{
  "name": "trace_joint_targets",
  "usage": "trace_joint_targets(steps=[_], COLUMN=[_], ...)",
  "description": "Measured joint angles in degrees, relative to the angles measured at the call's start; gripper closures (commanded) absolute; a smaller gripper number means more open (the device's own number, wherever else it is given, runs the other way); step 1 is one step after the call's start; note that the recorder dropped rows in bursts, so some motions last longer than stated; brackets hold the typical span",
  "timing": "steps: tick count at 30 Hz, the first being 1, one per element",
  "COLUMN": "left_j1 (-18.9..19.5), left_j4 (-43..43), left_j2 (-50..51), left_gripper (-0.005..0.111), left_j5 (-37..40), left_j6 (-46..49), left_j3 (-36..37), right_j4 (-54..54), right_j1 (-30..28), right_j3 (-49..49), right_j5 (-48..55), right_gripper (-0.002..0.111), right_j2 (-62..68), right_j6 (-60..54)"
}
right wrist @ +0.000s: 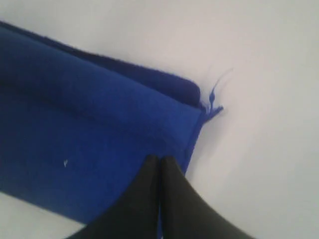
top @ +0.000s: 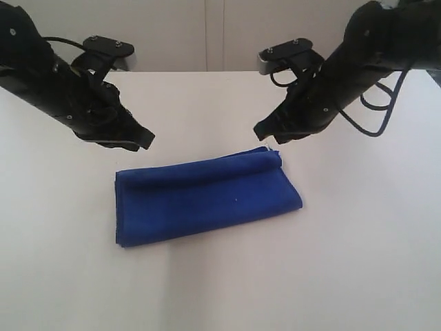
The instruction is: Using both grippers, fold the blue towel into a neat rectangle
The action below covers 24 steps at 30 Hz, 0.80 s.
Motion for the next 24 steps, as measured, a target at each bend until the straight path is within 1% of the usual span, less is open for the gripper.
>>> trace_joint_targets(steps=[4,10,15,24], left_j1=[0.00,0.00,0.00,0.00], left_j4=[-2.36,-5.42,-5.64,-5.64], left_j2=[2.85,9.87,10.34,10.34], left_gripper=[0.107,0.107,0.107,0.107], left_j5=[4.24,6.50,6.50,6.50], left_j6=[-0.58,-0.79,-0.79,-0.79], left_j3=[-0.25,-0.25,-0.25,-0.25], right_j4=[-1.51,-0.17,0.83,1.06], right_j1=[-0.51,-0.72,-0.72,-0.75], right_j3=[0.11,0.80,0.80,0.68], right_j5=[5.81,5.77,5.77,14.75], right_gripper=[0.108,0.108,0.108,0.108], right_j2=[2.12,7.27,11.58,11.88], right_j6=[1.27,1.29,1.55,11.39])
